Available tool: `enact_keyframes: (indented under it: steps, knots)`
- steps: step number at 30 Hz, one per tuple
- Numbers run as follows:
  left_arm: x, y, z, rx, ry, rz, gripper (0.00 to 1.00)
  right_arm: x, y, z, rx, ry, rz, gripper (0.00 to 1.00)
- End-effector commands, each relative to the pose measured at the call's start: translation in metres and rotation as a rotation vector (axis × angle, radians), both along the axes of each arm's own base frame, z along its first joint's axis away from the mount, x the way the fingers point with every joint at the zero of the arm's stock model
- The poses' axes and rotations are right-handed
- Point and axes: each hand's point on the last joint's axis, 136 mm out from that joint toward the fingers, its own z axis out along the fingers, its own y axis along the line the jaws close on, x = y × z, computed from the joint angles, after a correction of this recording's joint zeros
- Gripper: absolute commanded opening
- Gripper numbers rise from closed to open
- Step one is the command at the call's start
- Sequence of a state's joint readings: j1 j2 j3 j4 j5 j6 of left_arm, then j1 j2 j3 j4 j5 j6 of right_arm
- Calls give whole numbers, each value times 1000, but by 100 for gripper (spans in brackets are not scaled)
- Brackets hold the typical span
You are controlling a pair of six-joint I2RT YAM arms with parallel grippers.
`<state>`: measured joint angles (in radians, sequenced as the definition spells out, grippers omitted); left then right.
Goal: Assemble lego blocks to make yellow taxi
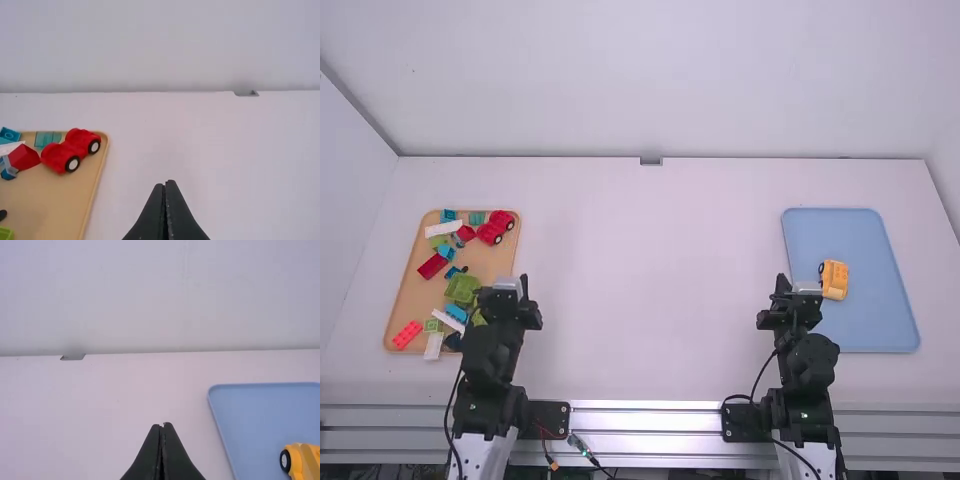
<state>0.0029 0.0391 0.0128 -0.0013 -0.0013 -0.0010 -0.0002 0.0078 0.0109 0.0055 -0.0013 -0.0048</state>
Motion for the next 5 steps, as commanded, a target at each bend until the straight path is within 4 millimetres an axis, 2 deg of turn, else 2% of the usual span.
enact_keyframes:
  steps: [1, 5]
  knots:
    - [-1, -1, 1, 1, -21, -4, 0, 0, 0, -5, 5, 9, -2, 0]
    - [-1, -1, 3, 1, -28, -4, 0, 0, 0, -5, 5, 9, -2, 0]
